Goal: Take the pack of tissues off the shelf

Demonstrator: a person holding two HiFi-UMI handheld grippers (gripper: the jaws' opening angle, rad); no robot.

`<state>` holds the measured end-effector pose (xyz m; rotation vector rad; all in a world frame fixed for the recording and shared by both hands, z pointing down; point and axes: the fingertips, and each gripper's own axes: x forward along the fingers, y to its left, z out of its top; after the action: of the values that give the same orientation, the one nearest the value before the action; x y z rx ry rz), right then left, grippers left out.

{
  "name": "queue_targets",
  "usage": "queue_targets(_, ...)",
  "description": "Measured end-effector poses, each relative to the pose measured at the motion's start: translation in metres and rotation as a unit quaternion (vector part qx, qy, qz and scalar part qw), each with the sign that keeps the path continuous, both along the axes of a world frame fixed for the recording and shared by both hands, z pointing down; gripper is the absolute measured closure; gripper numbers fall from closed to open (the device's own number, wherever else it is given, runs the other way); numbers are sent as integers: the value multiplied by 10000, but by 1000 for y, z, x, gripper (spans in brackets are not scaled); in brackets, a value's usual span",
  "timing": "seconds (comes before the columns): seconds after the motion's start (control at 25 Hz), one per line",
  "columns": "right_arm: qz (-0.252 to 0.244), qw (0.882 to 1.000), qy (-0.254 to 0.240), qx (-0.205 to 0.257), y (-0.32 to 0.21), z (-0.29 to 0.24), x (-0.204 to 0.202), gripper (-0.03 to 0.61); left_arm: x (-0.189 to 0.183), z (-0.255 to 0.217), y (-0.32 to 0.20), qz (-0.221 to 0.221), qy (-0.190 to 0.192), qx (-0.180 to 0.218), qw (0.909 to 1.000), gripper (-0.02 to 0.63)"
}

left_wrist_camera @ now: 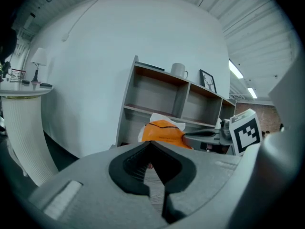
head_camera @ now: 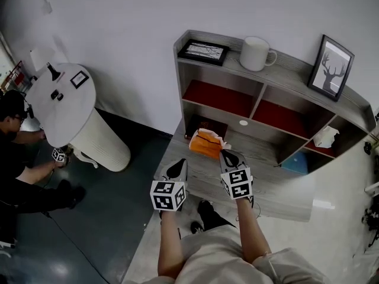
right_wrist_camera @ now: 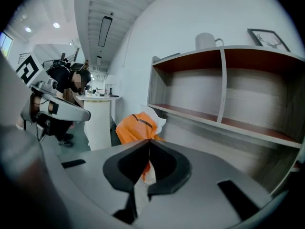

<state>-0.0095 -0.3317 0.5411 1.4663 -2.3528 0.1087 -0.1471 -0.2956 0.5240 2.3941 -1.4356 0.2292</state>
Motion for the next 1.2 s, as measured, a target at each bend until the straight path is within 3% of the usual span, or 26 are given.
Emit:
queue_targets(0.48,-75,9998,-66,-167,15,16,-3,560,6,38,26,66,-284,-311,9991,606)
queue_targets(1.2,29,9996,-118,-244,39,25,10,560,22,42,46,243,-366,-327,9985,605)
